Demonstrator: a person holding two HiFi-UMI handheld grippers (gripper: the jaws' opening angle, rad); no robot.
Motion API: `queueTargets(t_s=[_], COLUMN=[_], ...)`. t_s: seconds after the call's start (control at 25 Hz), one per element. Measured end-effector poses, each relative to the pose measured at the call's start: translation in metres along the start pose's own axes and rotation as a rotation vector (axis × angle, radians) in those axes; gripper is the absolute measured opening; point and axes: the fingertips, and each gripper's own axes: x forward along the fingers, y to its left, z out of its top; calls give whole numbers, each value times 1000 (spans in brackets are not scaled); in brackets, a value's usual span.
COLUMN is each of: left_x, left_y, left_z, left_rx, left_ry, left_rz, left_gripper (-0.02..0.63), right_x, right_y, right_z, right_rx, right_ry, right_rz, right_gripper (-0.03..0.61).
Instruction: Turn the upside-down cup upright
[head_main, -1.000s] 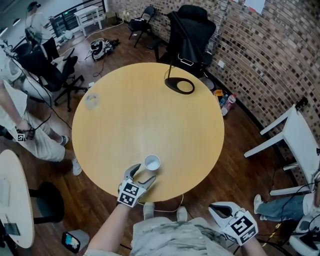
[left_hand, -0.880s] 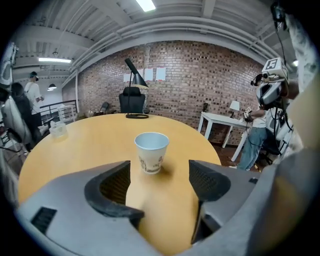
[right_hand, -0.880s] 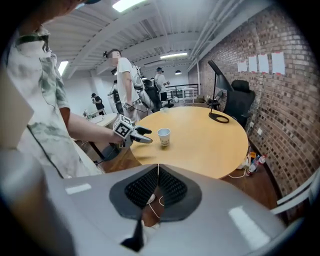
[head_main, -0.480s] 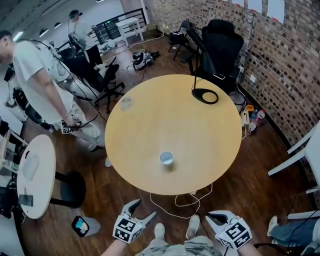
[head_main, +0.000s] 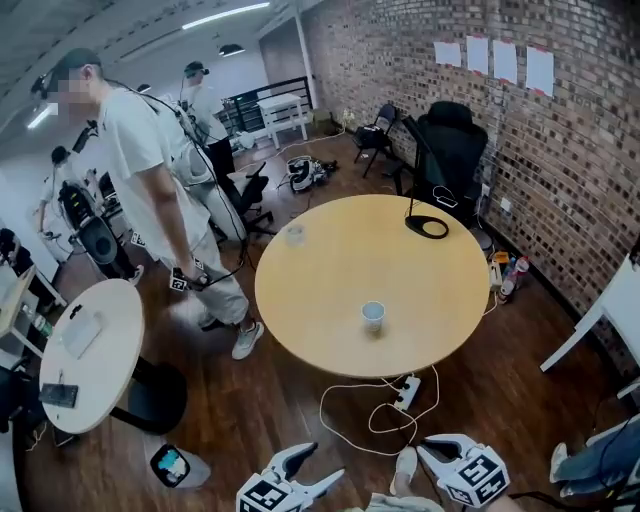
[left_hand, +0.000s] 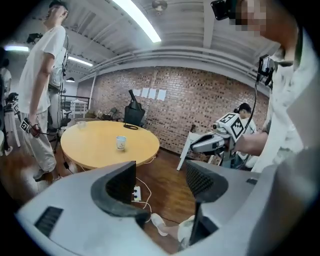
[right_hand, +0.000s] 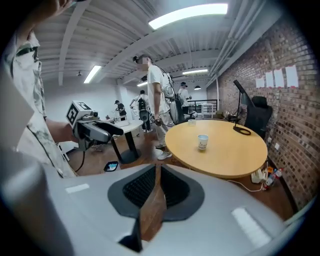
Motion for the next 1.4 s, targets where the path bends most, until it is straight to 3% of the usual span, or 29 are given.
queueTargets(t_s=[0.24,0.56,0.84,1.12,1.4], left_x=[-72,-117,-93,-57,-65], left_y=[-61,-138,-235,-361,-414], left_z=[-50,-76,-83,-93,-110], left_rx=[-6,17,21,35,38], left_ry=[11,13,-5,-12,4], left_rz=[-136,-160,-158,-210,-175], left_gripper=[308,278,278,278,278], right_x=[-28,-98,-194,-281,-328], right_y=[110,167,174,177,188], right_z=[-39,-67,-114,-181,-205], right_rx=[53,21,-35,-7,-19], right_ry=[18,12,-27,-38,-74], right_rz=[-14,-3,-26,-22,-10], right_gripper=[58,89,84,77,72])
